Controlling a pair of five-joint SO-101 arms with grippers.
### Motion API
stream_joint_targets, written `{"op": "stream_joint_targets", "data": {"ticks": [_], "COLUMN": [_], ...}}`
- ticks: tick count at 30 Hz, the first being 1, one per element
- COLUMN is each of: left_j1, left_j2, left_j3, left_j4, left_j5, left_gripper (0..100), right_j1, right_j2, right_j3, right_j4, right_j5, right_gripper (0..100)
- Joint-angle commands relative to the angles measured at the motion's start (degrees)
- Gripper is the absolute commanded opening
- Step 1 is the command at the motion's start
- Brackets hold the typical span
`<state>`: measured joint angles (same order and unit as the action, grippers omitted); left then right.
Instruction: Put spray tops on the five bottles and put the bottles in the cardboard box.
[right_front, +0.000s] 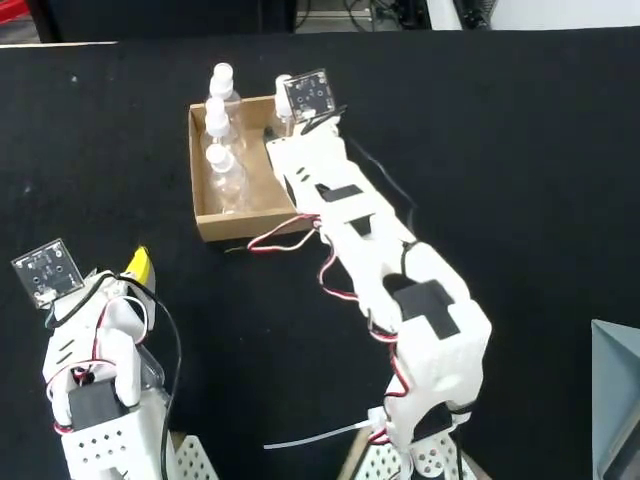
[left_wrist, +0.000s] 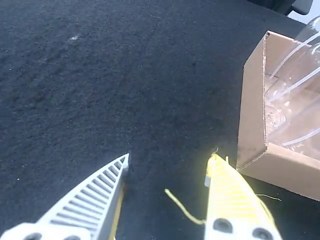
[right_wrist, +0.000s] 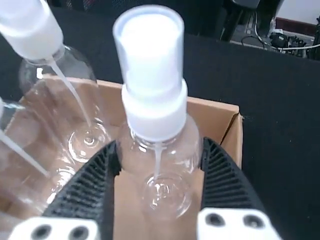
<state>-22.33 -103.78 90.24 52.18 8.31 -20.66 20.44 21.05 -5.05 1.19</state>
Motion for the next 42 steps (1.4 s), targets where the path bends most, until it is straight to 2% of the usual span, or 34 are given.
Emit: {"op": "stream_joint_targets", "data": {"ticks": [1, 33, 39, 42], "left_j1": [-0.75, -0.75, -0.75, -0.75], "left_j2": [-0.70, -0.70, -0.70, -0.70], "left_j3": [-0.48, -0.48, -0.48, -0.48], "left_j4": [-1.23, -1.14, -1.14, -1.14], "left_j5": [-0.35, -0.35, -0.35, -0.35], "left_gripper": [23, 24, 24, 24], "right_j1": [1.23, 1.32, 1.14, 1.05], "right_j2": [0.04, 0.13, 0.13, 0.13], "right_j3": [-3.82, -3.38, -2.24, -1.98], "right_j4": [-1.76, -1.23, -1.23, -1.23], "right_j5": [-0.62, -0.44, -0.53, -0.53], "right_gripper": [13.4, 13.6, 23.0, 24.7]}}
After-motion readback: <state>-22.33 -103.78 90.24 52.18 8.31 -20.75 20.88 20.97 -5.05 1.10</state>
